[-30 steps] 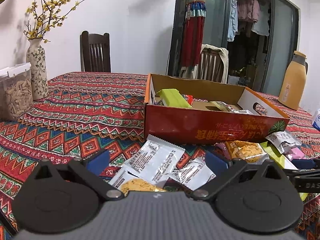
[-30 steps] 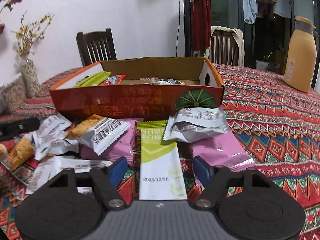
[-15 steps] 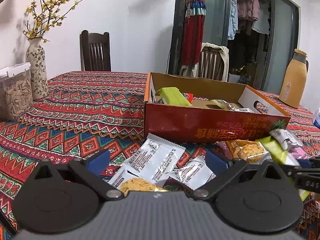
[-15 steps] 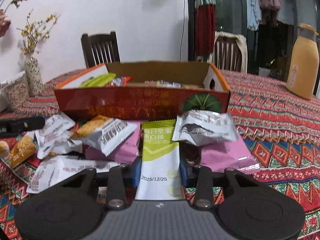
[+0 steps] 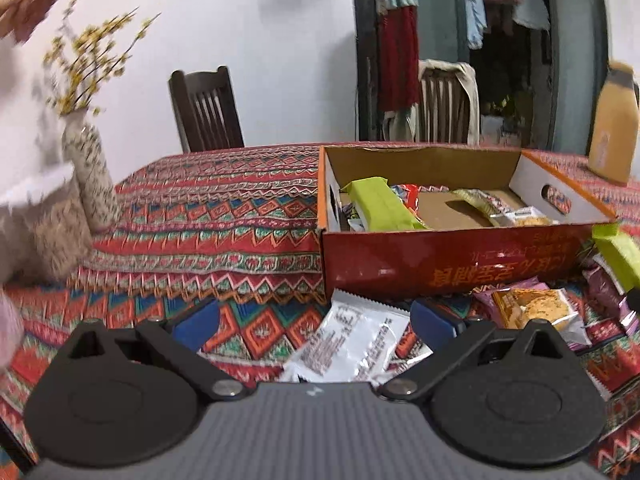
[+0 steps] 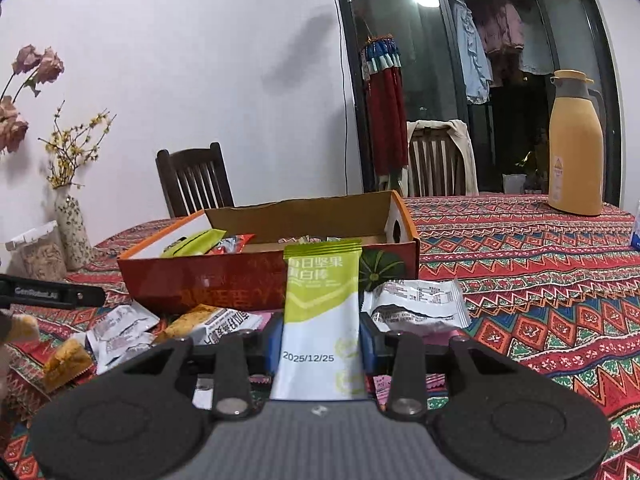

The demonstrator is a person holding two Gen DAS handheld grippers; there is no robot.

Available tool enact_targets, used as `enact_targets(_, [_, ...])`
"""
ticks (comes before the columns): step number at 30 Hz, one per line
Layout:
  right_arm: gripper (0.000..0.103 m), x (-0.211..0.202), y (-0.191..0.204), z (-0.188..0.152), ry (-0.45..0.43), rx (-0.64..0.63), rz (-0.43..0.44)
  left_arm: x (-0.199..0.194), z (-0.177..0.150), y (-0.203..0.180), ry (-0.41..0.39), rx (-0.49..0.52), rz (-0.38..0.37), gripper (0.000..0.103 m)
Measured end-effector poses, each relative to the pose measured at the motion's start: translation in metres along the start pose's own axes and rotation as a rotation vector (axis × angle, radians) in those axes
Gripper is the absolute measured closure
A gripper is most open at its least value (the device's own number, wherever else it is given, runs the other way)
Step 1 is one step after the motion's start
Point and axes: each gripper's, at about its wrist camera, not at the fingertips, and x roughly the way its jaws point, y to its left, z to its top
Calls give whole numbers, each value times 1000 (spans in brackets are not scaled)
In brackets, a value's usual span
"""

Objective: Organize snacks
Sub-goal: 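Lower the right gripper onto the green-white bar packet and close it, then grasp the white printed packet with the left gripper while the right gripper holds the bar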

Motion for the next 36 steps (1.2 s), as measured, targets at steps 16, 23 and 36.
enact_targets(16, [66, 2, -9, -1, 8, 48, 12, 55, -4, -19, 207, 101, -164, 53])
enact_targets(23, [66, 2, -8, -1, 6, 45, 11, 44, -6, -24, 184, 119, -182, 58])
enact_targets(36, [66, -3, -8, -3, -14, 42, 9, 19, -5, -20, 112, 107, -151, 58])
